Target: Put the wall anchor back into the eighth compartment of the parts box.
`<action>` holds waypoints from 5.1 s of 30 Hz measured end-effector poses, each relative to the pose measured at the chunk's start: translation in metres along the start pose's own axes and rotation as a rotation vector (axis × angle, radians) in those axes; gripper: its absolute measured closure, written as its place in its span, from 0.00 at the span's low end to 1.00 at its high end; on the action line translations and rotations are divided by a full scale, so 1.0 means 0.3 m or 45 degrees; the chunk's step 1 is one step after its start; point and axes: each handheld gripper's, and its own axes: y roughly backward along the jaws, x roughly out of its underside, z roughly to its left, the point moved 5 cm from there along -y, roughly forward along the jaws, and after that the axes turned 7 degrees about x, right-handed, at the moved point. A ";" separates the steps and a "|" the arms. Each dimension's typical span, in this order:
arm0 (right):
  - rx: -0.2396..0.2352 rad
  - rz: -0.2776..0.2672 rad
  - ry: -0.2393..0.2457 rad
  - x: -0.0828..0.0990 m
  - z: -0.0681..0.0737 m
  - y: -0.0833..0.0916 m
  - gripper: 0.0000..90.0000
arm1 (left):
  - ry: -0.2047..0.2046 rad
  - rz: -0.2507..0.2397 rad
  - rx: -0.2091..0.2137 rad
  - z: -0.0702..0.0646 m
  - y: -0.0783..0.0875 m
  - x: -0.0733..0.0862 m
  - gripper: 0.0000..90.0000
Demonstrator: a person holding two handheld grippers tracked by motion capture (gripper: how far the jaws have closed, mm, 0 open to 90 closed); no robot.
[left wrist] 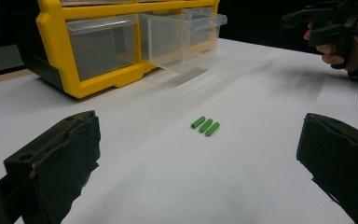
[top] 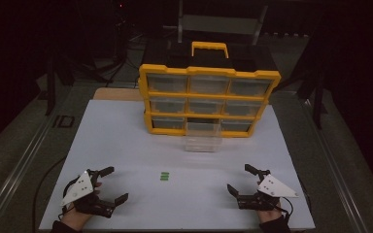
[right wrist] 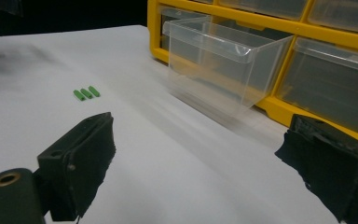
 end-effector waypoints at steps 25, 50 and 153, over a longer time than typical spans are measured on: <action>0.021 -0.041 0.031 -0.016 0.008 0.010 0.09 | 0.039 -0.031 0.039 0.003 0.004 -0.081 0.00; -0.025 -0.066 0.031 -0.034 0.029 0.013 0.09 | -0.048 -0.017 0.234 0.036 -0.128 -0.305 0.00; -0.071 -0.047 0.012 -0.023 0.034 0.009 0.09 | -0.077 0.705 0.496 0.118 -0.498 -0.151 0.94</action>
